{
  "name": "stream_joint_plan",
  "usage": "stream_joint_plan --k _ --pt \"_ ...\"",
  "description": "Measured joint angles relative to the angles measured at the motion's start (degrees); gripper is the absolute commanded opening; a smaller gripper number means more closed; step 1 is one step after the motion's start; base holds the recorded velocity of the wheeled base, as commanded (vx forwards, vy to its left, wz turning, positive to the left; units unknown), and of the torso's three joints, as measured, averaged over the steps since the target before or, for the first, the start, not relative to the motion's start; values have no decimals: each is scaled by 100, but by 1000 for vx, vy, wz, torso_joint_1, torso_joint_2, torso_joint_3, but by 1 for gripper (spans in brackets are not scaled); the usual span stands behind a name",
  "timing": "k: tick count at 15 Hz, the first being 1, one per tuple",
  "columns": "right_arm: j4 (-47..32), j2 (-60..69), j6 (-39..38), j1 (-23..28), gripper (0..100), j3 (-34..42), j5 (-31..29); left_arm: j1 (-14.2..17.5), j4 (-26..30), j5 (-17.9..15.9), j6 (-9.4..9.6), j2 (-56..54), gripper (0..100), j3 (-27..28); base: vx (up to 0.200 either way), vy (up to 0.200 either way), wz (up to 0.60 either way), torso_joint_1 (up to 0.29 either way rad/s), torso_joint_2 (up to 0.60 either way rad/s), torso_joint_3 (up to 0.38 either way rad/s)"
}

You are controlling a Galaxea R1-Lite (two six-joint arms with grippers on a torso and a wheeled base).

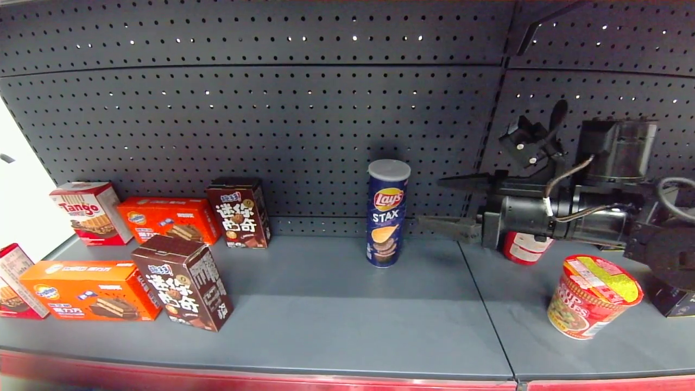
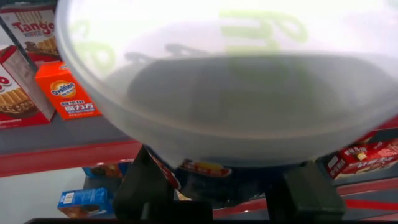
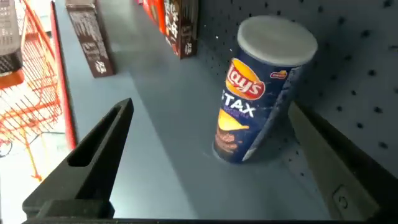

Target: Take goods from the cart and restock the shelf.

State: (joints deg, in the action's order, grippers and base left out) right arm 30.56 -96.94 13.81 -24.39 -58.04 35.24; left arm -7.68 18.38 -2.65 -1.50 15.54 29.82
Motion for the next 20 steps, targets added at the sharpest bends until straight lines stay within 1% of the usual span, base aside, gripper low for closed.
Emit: stream_joint_plan --k 7,10,16,20 --pt "77 -879 15 124 100 -552 428 -6 6 0 5 28 0 77 0 0 0 0 0 0" --pt "200 -1232 11 171 100 -869 452 -6 6 2 5 49 0 83 0 0 0 0 0 0" --pt "362 -1932 -5 218 100 -1458 685 -6 22 2 2 88 0 88 0 0 0 0 0 0" --pt "474 -2222 -11 218 100 -1574 701 0 33 7 11 118 0 88 0 0 0 0 0 0"
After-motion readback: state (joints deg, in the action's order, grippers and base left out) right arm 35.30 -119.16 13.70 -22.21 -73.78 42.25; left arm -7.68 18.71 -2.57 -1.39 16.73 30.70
